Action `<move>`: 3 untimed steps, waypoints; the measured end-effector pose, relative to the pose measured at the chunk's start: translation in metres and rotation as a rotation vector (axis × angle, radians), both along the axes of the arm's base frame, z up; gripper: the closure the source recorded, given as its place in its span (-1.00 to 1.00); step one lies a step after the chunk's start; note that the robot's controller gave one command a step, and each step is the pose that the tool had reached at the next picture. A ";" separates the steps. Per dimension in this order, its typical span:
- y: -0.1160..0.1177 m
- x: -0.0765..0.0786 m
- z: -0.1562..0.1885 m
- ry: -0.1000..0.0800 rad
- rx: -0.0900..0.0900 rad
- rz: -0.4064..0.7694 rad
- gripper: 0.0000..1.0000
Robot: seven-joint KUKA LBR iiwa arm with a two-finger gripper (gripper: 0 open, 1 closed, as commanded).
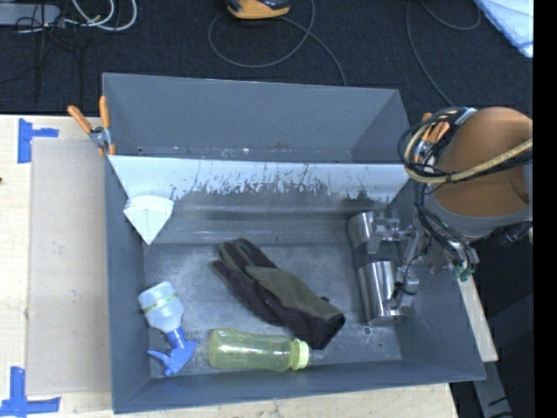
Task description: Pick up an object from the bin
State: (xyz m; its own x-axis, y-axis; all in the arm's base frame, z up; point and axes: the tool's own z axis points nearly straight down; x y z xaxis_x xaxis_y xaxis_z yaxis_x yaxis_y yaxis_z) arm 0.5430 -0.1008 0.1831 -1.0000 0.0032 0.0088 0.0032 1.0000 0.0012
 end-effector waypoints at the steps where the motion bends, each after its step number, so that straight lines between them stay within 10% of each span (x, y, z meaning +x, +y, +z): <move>1: 0.000 0.002 0.004 -0.007 -0.001 0.003 -1.00; 3: 0.021 -0.018 -0.078 -0.001 0.001 -0.058 -1.00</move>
Offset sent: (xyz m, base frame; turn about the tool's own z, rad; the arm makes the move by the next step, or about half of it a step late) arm -0.0223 0.0257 -0.0978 0.0844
